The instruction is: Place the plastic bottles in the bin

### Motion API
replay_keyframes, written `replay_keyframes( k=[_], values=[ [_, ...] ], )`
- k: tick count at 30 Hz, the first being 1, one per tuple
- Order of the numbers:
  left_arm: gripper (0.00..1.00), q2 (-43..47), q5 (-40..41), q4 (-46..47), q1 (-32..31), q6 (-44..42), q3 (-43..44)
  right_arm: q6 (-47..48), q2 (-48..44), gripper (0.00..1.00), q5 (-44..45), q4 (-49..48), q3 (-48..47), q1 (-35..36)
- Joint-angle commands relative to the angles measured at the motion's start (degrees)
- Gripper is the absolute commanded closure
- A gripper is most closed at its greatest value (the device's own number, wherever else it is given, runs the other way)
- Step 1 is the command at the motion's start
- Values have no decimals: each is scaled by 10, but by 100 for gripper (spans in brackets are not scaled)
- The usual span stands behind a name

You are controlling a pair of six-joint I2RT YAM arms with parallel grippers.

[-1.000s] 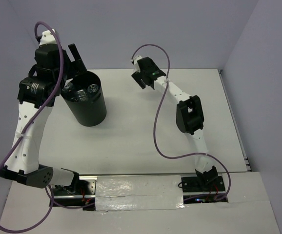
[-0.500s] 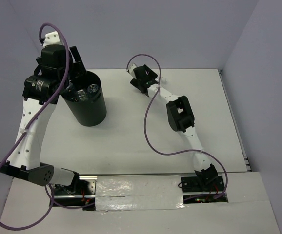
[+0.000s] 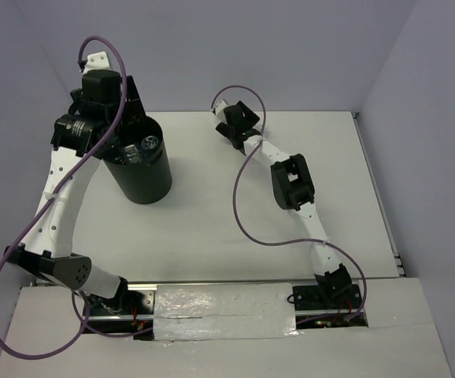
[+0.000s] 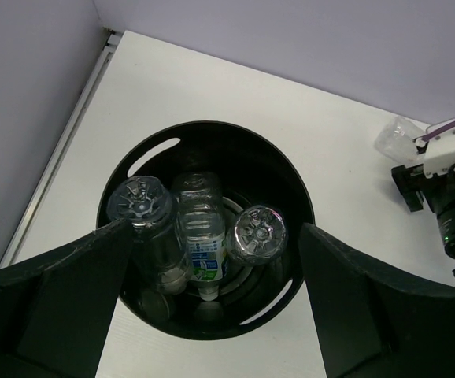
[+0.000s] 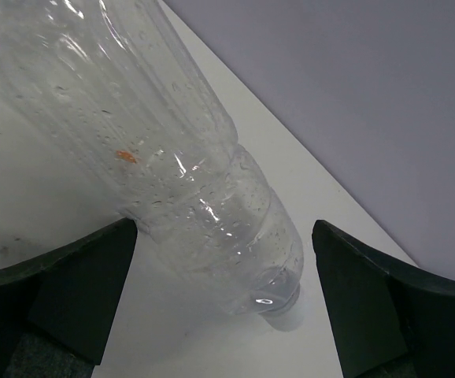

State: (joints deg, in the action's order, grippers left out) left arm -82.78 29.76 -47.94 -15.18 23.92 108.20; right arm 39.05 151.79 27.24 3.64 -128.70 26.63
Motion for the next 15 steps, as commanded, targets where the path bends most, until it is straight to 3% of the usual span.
replay_keyframes(
  k=[1,7,11,15],
  values=[
    [1,-19,2,22,2,-10,10,1,18,0,-50,-3,-23,-15],
    [1,-31,7,22,2,-5,15,13,6,3,-70,-3,-1,-16],
    [1,-28,7,23,2,-6,17,-9,-4,26,-55,-2,9,-16],
    [1,-26,11,28,2,-12,17,-23,-16,36,-40,1,18,-10]
  ],
)
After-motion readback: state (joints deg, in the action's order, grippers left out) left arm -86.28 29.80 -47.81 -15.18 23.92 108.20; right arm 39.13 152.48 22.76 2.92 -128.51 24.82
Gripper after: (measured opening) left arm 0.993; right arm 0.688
